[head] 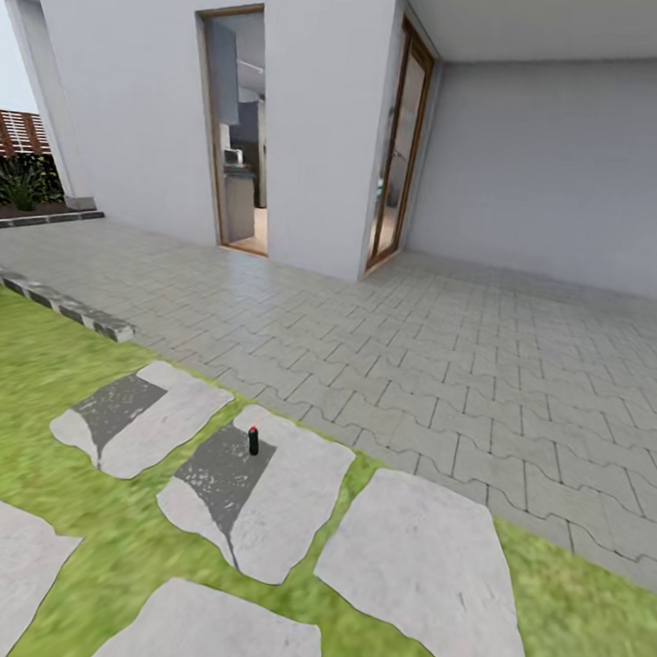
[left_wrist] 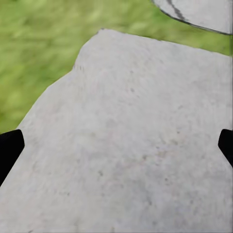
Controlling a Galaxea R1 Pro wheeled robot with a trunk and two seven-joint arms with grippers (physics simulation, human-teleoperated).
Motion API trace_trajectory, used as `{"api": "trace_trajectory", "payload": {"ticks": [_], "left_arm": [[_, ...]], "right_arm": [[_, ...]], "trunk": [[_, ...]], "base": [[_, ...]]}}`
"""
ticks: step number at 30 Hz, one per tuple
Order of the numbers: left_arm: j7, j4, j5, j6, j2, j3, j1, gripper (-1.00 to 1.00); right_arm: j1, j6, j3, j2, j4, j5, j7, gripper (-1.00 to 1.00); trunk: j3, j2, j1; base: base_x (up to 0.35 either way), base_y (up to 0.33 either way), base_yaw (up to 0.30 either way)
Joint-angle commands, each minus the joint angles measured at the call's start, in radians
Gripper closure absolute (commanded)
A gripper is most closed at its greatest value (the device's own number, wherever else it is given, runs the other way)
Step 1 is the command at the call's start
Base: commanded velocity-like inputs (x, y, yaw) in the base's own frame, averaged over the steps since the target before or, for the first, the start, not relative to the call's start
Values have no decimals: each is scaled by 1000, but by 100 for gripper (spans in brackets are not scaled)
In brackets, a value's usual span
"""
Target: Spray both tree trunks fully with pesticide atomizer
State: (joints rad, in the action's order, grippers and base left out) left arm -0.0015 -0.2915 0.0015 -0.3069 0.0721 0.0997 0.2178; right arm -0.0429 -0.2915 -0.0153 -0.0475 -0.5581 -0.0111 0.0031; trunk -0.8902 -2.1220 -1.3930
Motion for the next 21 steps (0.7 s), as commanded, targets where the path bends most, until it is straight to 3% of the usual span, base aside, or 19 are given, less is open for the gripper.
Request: {"api": "trace_trajectory", "payload": {"ticks": [1,21], "left_arm": [[0,0,0,0,0,0,0,-100],[0,0,0,-1,0,0,0,-100]], "right_arm": [[0,0,0,0,0,0,0,-100],[0,0,0,0,0,-1,0,-100]], "trunk": [[0,0,0],[0,0,0]], "base": [[337,-137,0],[333,-138,0]]}}
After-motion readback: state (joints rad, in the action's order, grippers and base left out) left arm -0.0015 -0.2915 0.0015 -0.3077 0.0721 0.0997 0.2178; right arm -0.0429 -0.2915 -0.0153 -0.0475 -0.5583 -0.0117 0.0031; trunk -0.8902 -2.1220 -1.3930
